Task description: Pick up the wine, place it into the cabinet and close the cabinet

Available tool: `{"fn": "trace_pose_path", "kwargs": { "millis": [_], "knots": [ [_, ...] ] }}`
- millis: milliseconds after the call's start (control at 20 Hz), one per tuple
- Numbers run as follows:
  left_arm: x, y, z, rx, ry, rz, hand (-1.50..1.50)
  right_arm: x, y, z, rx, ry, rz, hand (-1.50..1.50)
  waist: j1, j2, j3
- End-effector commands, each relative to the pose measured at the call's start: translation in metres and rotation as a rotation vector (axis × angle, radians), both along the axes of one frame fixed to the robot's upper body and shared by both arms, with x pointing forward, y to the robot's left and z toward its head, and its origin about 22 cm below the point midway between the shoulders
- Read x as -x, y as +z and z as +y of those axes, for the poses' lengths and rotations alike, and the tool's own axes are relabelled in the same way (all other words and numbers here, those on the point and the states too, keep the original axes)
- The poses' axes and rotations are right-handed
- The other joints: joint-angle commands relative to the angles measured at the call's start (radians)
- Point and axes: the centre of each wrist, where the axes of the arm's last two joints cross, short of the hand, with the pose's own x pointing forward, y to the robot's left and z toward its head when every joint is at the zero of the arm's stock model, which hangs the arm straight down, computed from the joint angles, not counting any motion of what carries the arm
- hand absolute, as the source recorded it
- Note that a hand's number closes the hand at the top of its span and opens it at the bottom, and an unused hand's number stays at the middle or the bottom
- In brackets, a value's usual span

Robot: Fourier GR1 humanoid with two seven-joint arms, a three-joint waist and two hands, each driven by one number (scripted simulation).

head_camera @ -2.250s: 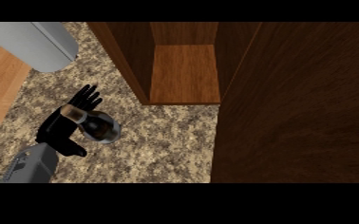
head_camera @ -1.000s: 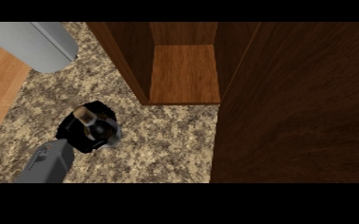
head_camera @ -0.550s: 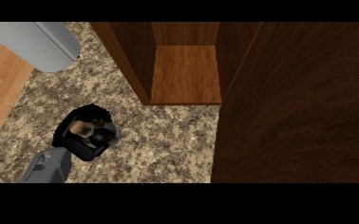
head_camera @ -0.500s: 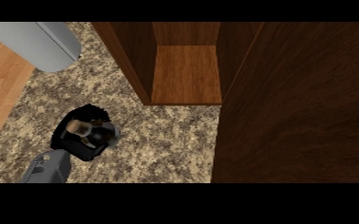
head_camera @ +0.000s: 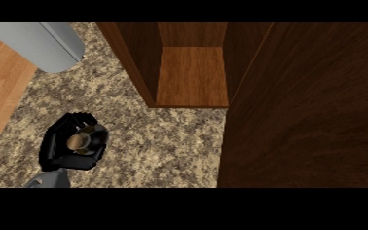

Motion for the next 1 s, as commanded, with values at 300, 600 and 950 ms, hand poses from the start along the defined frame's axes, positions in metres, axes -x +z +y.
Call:
{"fn": "trace_pose_path", "kwargs": {
  "millis": [300, 600, 950],
  "knots": [
    [0.006, 0.071, -0.058, 0.099, -0.073, -0.059, 1.50, 0.009, 0.015, -0.002, -0.033, 0.046, -0.033, -1.50, -0.002, 0.003, -0.001],
    [0.022, 0.120, -0.086, 0.067, -0.095, -0.051, 1.50, 0.020, 0.015, -0.008, -0.022, 0.060, -0.033, -1.50, -0.006, 0.003, 0.000],
    [-0.002, 0.150, -0.131, 0.074, -0.205, -0.019, 1.50, 0.019, 0.004, -0.009, -0.024, 0.059, -0.022, -1.50, -0.016, 0.006, -0.001]
  ]
}}
